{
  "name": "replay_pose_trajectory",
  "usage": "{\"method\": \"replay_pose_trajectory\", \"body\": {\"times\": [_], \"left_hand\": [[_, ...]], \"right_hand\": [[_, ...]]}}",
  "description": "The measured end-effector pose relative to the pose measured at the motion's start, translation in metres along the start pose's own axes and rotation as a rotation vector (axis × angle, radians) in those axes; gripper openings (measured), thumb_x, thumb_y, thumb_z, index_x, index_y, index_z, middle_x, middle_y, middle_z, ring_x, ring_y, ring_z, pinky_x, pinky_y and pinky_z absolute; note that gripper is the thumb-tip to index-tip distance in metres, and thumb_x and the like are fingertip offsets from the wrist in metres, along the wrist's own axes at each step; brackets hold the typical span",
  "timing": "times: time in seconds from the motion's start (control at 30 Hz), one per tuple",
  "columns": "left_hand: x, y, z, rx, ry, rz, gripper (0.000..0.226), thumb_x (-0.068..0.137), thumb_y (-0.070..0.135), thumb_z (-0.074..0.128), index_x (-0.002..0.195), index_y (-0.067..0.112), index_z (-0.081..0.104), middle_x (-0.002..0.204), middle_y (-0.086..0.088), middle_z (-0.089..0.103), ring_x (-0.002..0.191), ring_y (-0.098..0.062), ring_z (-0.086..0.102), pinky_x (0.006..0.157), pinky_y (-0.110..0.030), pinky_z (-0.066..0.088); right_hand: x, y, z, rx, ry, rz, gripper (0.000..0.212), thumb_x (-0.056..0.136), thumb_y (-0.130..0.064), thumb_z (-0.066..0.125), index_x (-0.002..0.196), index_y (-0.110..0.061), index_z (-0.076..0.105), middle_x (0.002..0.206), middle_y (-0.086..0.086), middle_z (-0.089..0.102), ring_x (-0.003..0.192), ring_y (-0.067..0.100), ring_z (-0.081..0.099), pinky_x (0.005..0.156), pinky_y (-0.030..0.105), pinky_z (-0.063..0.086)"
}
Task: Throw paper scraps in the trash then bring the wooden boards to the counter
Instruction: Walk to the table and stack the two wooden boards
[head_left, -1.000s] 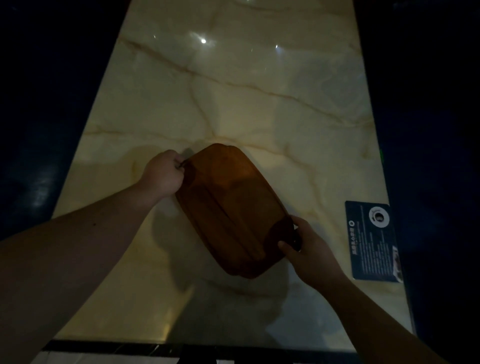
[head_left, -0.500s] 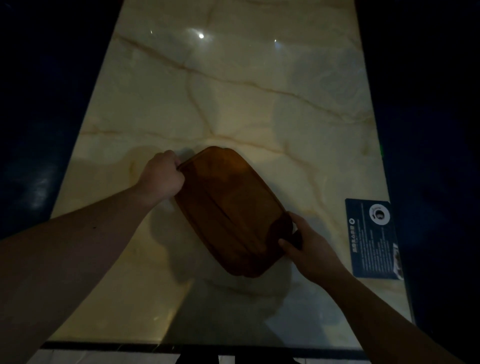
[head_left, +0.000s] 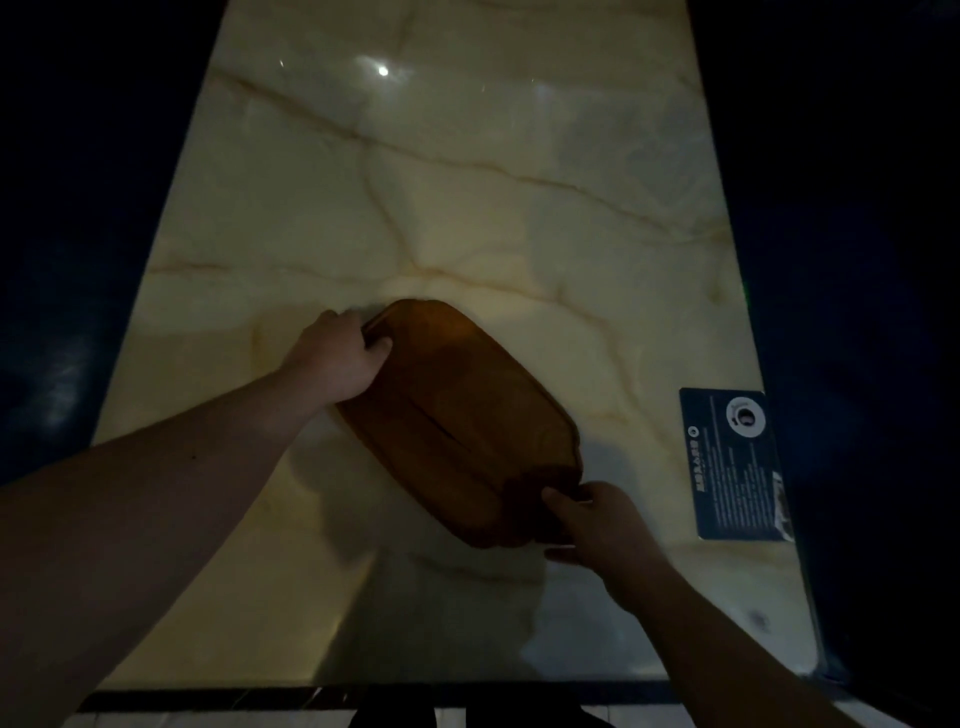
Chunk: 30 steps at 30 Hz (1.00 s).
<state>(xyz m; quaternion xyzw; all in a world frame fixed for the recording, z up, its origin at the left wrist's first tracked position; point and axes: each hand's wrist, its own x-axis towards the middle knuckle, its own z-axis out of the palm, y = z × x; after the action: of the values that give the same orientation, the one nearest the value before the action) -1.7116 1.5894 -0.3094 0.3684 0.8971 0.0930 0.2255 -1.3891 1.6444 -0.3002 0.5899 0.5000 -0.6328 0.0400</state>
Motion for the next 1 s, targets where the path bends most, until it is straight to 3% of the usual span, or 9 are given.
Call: {"method": "replay_pose_trajectory", "body": {"times": [0.27,0.37,0.47,0.53,0.67,0.8,0.93,1.0], "left_hand": [[-0.061,-0.036,0.014,-0.054,-0.084,-0.09,0.049,0.089,0.046,0.049,0.116,0.006,0.045,0.11,-0.022,0.06,0.099,-0.04,0.057,0.075,-0.038,0.043],[-0.083,-0.036,0.02,-0.079,-0.119,-0.086,0.048,0.091,0.042,0.049,0.118,0.004,0.042,0.111,-0.025,0.061,0.098,-0.042,0.059,0.076,-0.039,0.046],[-0.1,-0.035,0.019,-0.265,-0.185,-0.158,0.052,0.09,0.05,0.046,0.113,0.003,0.044,0.106,-0.019,0.06,0.083,-0.038,0.062,0.063,-0.04,0.053],[-0.107,-0.035,0.018,-0.347,-0.206,-0.196,0.058,0.09,0.054,0.041,0.114,0.001,0.045,0.106,-0.018,0.059,0.082,-0.036,0.062,0.065,-0.043,0.054],[-0.119,-0.042,0.014,-0.432,-0.141,-0.164,0.056,0.092,0.053,0.037,0.11,0.001,0.046,0.102,-0.018,0.061,0.079,-0.036,0.062,0.062,-0.037,0.048],[-0.131,-0.045,-0.01,-0.471,-0.037,-0.141,0.054,0.089,0.058,0.032,0.101,0.008,0.049,0.089,-0.008,0.058,0.073,-0.023,0.056,0.055,-0.031,0.037],[-0.161,-0.042,-0.047,-0.652,0.085,-0.161,0.053,0.084,0.064,0.037,0.08,0.016,0.058,0.078,-0.005,0.062,0.072,-0.023,0.06,0.058,-0.033,0.044],[-0.187,-0.041,-0.061,-0.76,0.182,-0.221,0.046,0.082,0.066,0.041,0.077,0.023,0.058,0.078,-0.001,0.065,0.07,-0.021,0.064,0.055,-0.031,0.046]], "right_hand": [[0.007,-0.021,-0.012,-0.38,0.168,-0.196,0.04,0.09,-0.04,0.058,0.117,-0.013,0.046,0.099,0.009,0.062,0.07,0.021,0.069,0.067,0.043,0.06],[0.012,-0.028,-0.014,-0.476,0.24,-0.248,0.046,0.093,-0.041,0.054,0.126,-0.009,0.045,0.106,0.014,0.063,0.082,0.027,0.066,0.073,0.046,0.057],[0.015,-0.034,-0.013,-0.415,0.258,-0.243,0.047,0.095,-0.044,0.047,0.123,-0.007,0.05,0.112,0.017,0.062,0.094,0.031,0.059,0.085,0.05,0.051],[0.014,-0.035,-0.008,-0.326,0.232,-0.199,0.052,0.095,-0.049,0.042,0.122,-0.005,0.052,0.11,0.016,0.06,0.1,0.034,0.057,0.089,0.051,0.048],[0.003,-0.035,-0.003,-0.209,0.234,-0.246,0.05,0.093,-0.054,0.042,0.115,-0.01,0.053,0.102,0.007,0.059,0.093,0.025,0.057,0.079,0.042,0.048],[-0.011,-0.048,-0.003,-0.107,0.223,-0.347,0.029,0.093,-0.052,0.045,0.091,-0.024,0.053,0.097,0.003,0.061,0.086,0.018,0.06,0.063,0.034,0.048],[-0.023,-0.078,-0.006,-0.063,0.124,-0.439,0.027,0.094,-0.05,0.046,0.092,-0.025,0.056,0.099,0.007,0.063,0.09,0.026,0.062,0.078,0.049,0.053],[-0.028,-0.096,-0.005,-0.032,0.033,-0.485,0.023,0.094,-0.048,0.048,0.091,-0.028,0.059,0.094,-0.001,0.066,0.083,0.021,0.066,0.07,0.043,0.056]]}}
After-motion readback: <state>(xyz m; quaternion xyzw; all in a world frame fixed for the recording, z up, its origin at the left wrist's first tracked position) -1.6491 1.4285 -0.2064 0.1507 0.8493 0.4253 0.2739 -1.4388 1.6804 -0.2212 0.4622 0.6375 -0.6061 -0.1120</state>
